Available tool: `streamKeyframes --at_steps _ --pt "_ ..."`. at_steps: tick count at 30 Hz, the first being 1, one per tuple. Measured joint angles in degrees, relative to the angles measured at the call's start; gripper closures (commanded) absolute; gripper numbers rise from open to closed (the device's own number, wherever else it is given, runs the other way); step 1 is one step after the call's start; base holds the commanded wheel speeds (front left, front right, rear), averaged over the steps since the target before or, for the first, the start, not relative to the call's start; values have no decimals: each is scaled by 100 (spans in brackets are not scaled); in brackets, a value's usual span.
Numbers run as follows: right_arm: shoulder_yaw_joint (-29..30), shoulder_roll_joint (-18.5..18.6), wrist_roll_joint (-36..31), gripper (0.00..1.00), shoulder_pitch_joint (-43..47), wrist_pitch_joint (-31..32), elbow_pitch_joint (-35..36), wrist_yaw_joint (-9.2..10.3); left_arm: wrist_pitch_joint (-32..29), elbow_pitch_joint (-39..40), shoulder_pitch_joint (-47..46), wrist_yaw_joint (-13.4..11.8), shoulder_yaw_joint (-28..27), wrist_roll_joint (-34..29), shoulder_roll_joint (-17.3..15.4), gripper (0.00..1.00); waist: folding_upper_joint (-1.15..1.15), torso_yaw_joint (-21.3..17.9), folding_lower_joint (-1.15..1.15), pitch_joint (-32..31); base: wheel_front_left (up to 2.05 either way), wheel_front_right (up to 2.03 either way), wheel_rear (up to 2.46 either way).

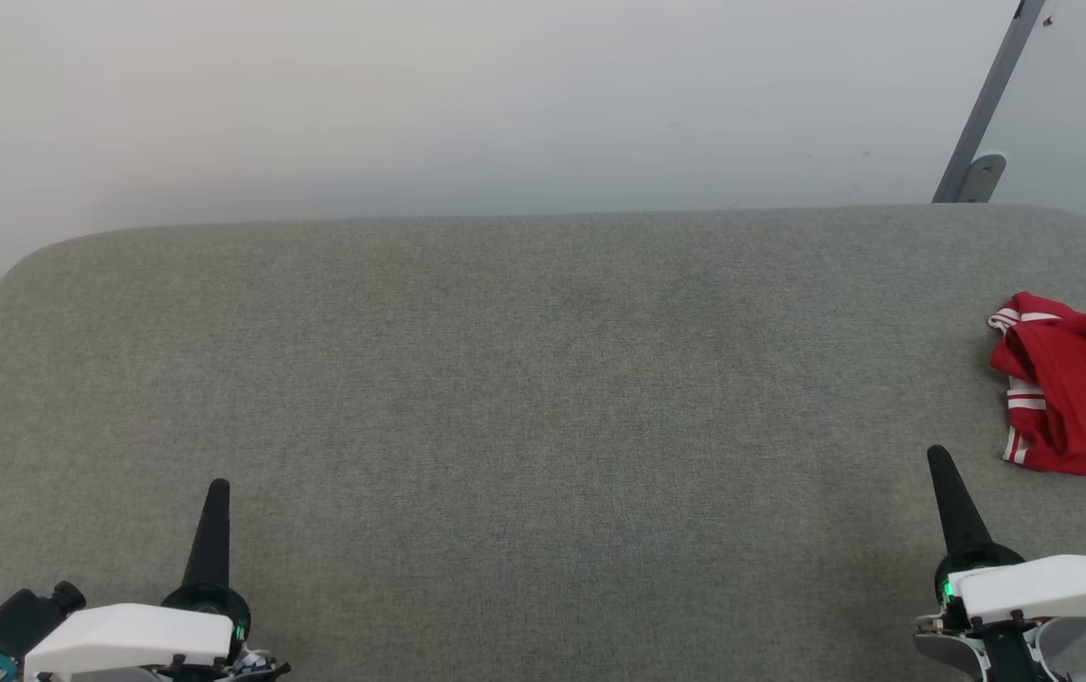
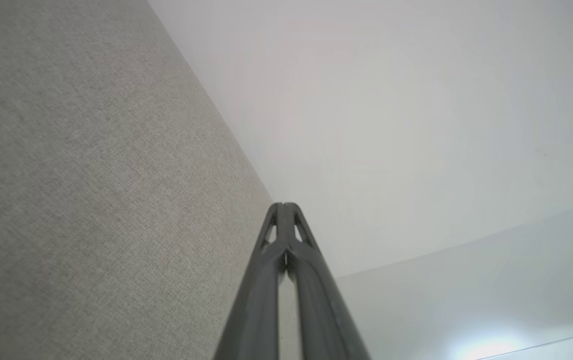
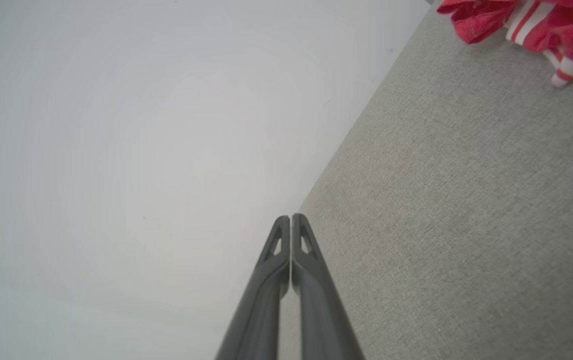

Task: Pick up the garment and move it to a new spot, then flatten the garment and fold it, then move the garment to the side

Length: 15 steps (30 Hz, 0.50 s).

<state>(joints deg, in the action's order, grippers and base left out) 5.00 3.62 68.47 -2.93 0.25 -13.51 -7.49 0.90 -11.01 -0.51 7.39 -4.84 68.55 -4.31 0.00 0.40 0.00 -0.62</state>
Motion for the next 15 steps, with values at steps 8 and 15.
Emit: streamKeyframes --at_steps 8,15 --pt "27 -11 405 100 -45 99 -8 0 -130 -56 -73 0 -18 387 20 100 0 -6 0 11 0 0 0" --pt "46 -19 723 100 -106 187 -12 0 -213 -97 -157 0 -32 726 33 100 0 -10 0 21 0 0 0"
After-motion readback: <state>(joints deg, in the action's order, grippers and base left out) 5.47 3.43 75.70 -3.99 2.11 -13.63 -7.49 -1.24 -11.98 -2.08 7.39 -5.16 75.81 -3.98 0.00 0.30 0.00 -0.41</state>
